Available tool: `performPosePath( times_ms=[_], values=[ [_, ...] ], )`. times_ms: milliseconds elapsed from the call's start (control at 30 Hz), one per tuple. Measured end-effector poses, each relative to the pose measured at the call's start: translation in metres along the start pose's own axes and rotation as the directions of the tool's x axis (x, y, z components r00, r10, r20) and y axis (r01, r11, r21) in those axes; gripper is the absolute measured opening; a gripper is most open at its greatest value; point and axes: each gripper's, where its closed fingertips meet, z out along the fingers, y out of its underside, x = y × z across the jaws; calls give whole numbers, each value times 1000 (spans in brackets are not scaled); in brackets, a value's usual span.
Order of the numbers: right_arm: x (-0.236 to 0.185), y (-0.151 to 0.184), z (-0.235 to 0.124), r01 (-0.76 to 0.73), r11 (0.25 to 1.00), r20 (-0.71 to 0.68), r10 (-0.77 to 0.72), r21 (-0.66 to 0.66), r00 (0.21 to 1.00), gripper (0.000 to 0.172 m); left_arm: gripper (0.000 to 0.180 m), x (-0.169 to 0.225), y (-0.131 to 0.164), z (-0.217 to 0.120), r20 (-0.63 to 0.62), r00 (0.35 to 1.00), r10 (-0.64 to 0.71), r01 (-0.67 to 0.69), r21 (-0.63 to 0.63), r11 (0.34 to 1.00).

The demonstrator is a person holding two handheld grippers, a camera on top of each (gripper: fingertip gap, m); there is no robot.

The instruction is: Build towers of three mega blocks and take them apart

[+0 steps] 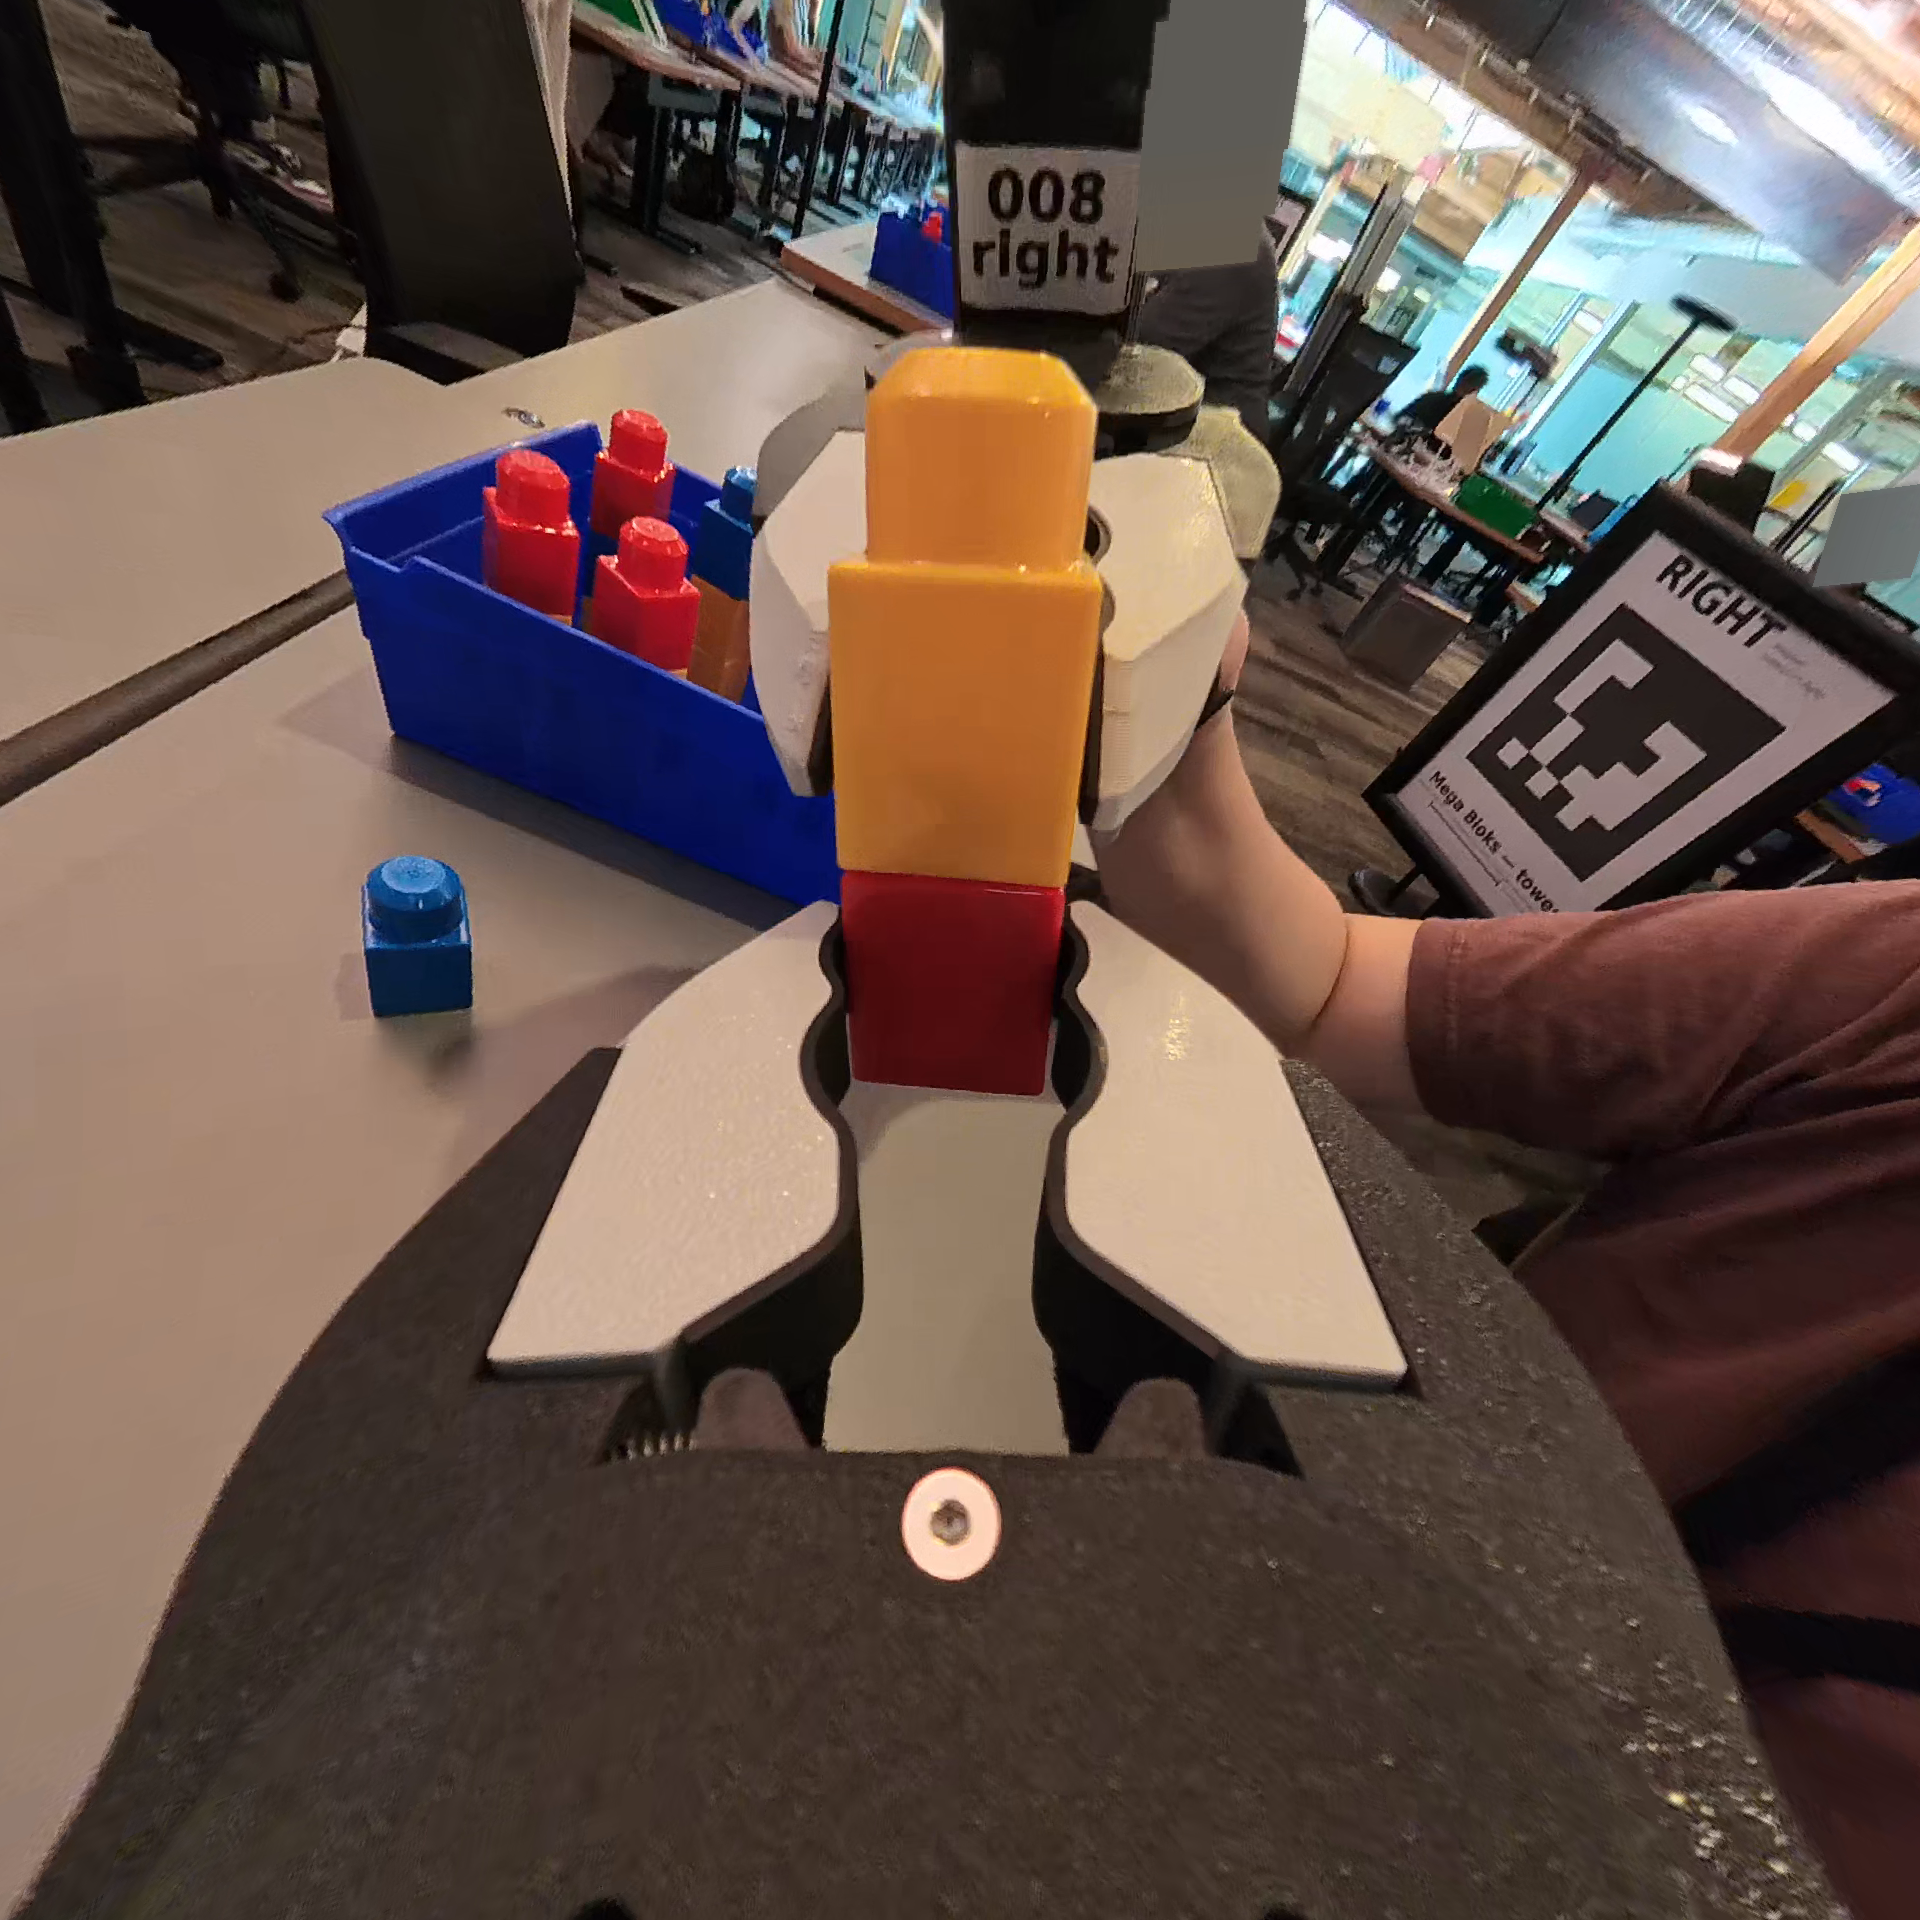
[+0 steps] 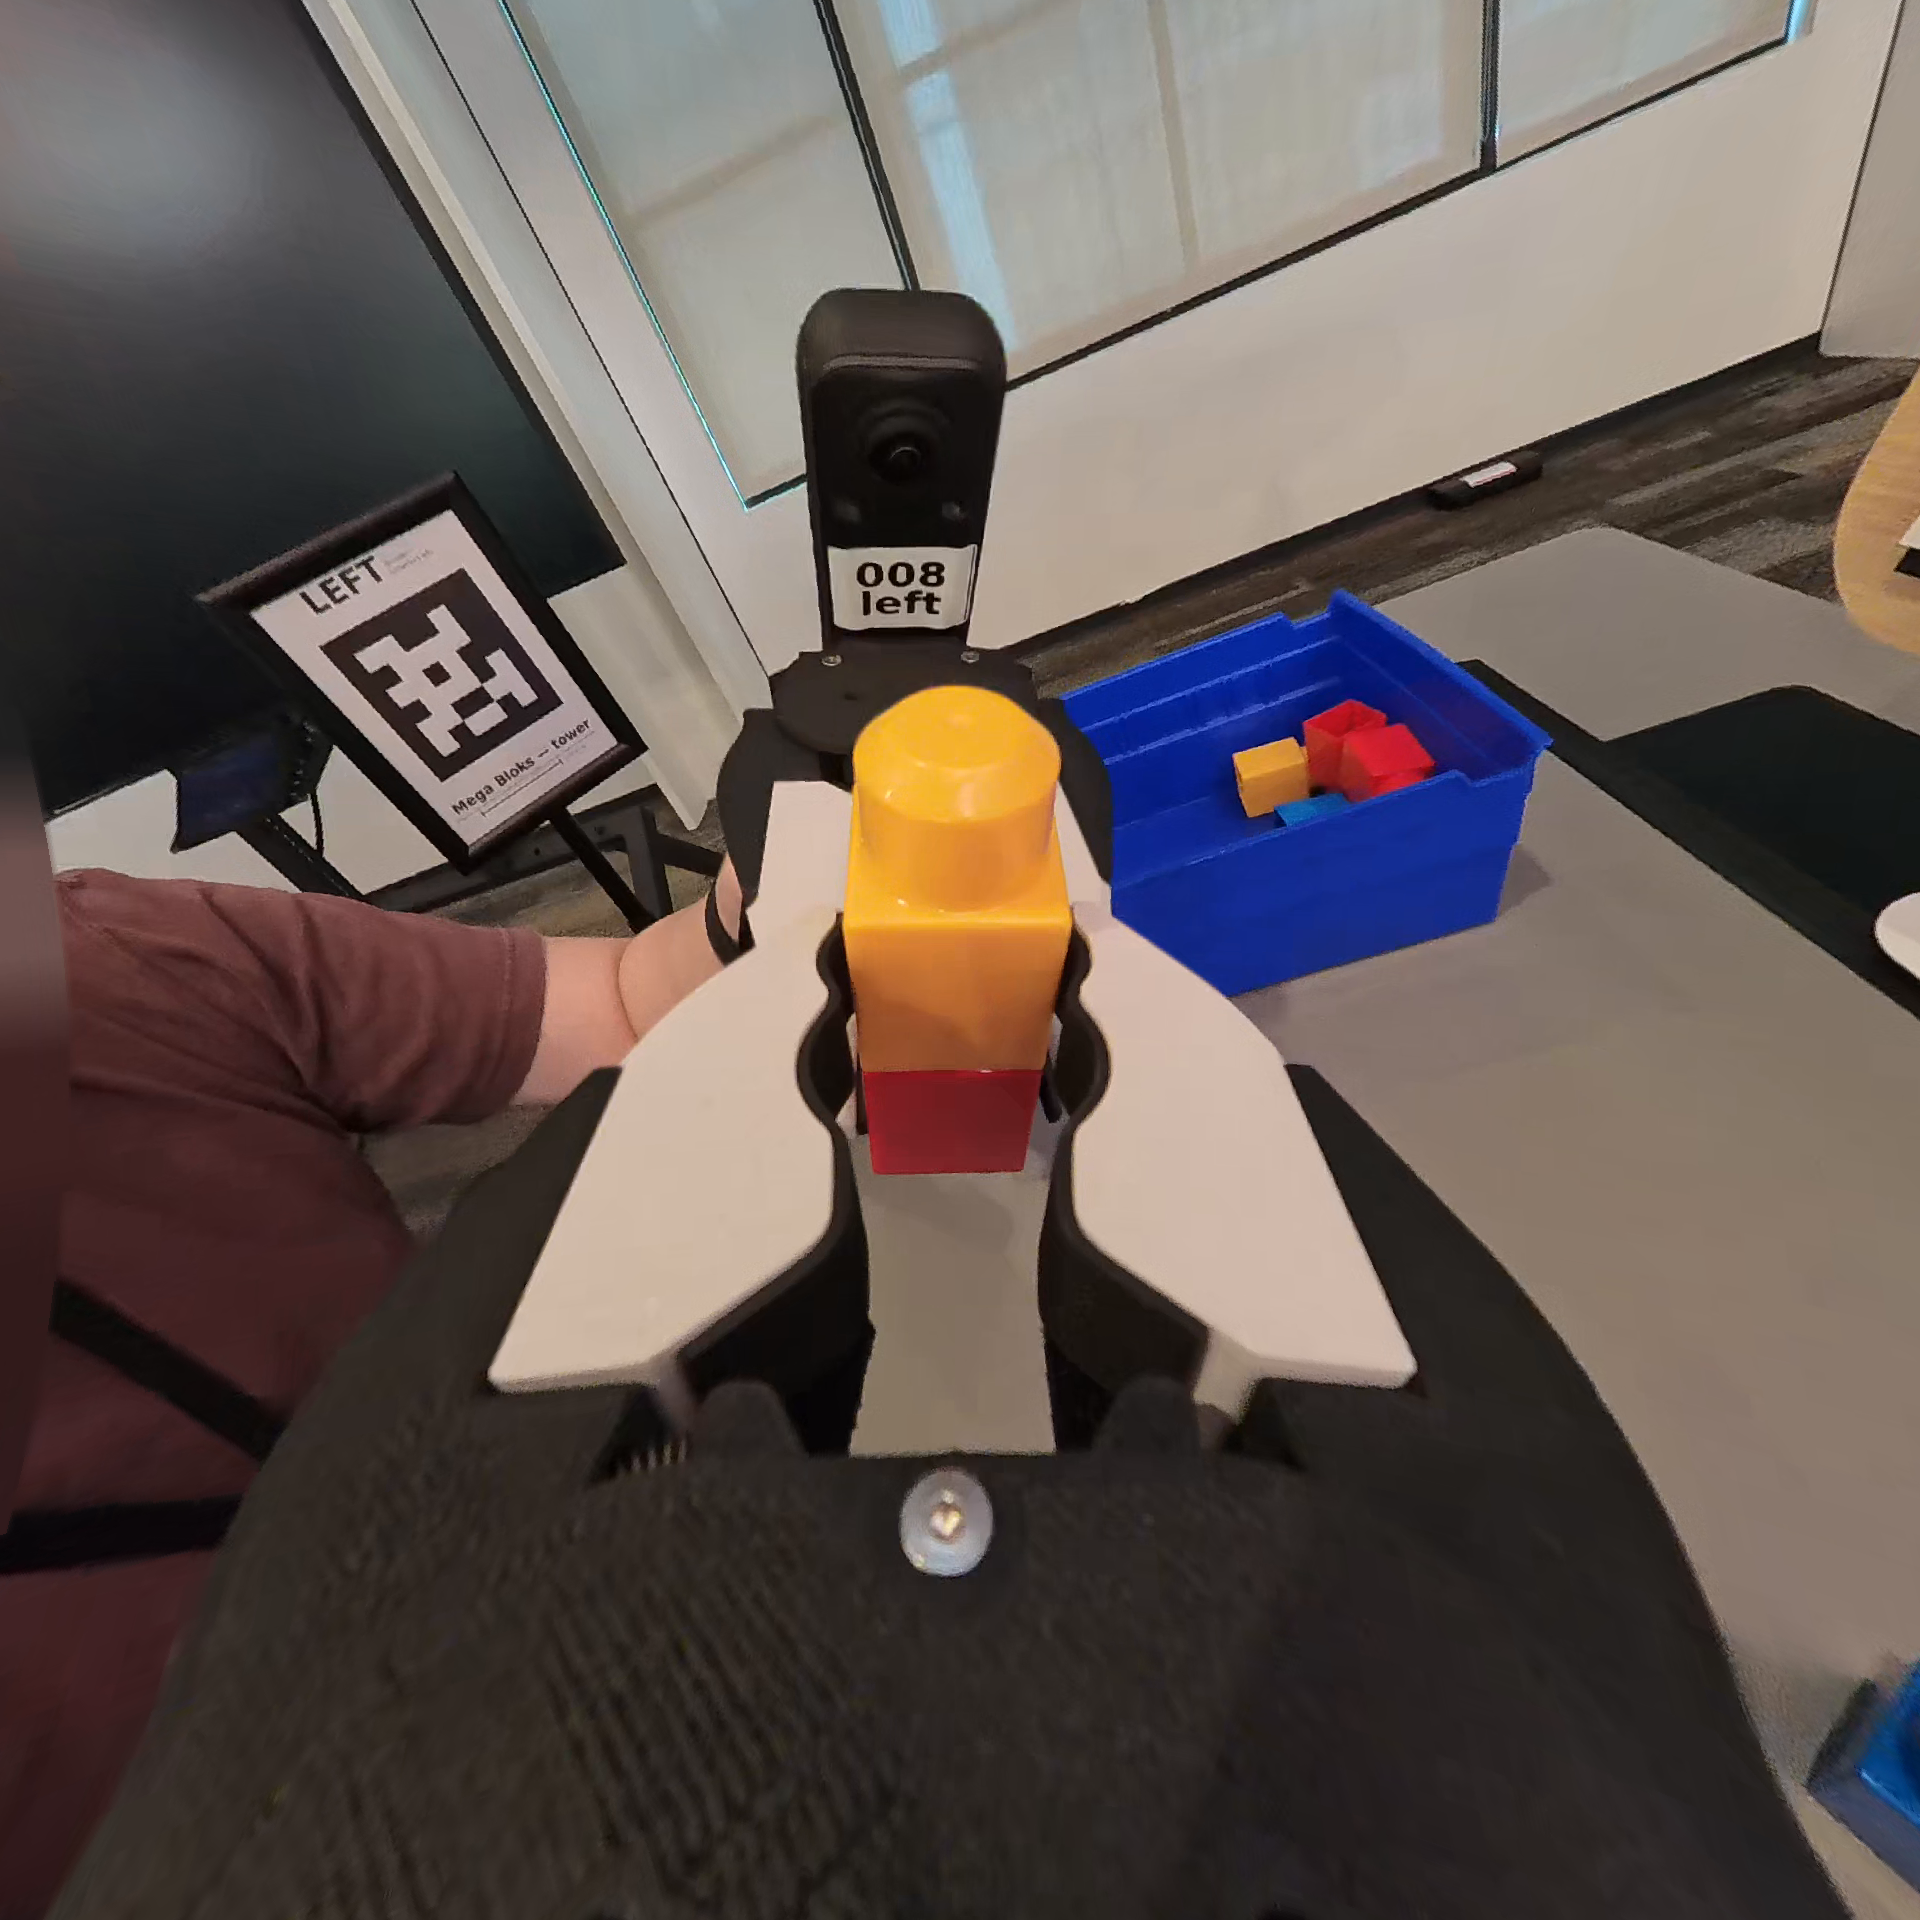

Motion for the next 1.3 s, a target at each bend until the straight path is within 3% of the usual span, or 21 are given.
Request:
performPosePath(
  times_ms=[267,1300],
  values=[
    [-4,12,2,23,996,20,-22,-89,1000,37,35,2,11,-1,25,998,56,-52,-110,993],
    [-11,14,8,15,996,104,-5,-90,995,37,35,13,14,-4,-104,995,-10,-3,-122,993]
  ],
)
